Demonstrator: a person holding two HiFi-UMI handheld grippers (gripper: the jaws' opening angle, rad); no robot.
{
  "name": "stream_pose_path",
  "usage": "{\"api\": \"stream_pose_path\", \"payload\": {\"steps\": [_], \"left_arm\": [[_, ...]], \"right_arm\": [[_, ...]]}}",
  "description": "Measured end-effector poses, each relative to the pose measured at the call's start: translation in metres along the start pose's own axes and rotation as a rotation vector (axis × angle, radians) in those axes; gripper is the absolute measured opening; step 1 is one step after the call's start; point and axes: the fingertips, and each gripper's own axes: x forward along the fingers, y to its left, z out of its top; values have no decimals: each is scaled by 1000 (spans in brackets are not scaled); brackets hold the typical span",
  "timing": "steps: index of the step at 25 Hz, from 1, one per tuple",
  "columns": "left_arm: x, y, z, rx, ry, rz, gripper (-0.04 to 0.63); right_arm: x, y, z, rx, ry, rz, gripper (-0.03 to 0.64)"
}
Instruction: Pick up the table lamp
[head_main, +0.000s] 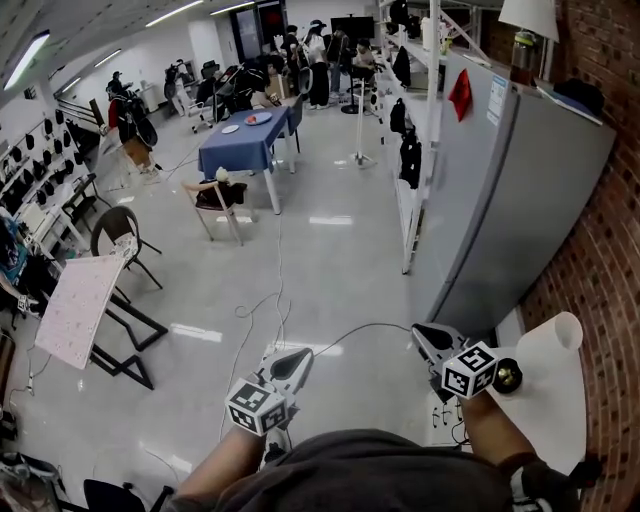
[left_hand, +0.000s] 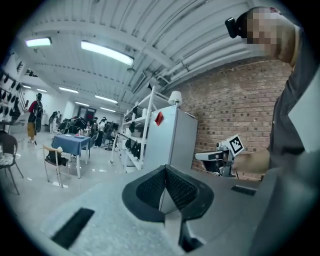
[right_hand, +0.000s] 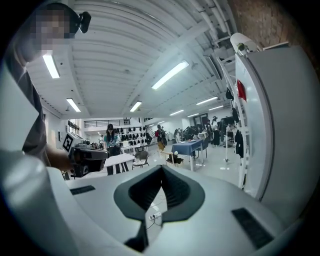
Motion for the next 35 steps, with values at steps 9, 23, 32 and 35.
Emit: {"api": "stream_pose_path", "payload": {"steps": [9, 23, 32, 35], "left_arm": [[-4, 93, 17, 15, -16, -131, 3], [-18, 159, 31, -10, -51, -113, 3], [-24, 162, 35, -10, -55, -86, 3], [-26, 165, 37, -11, -67, -91, 3]], "right_arm": [[65, 20, 17, -27, -23, -147, -6], [112, 37, 43, -73, -14, -167, -6], [121, 39, 42, -63, -18, -136, -6], [122, 40, 42, -56, -28, -141, -6]]}}
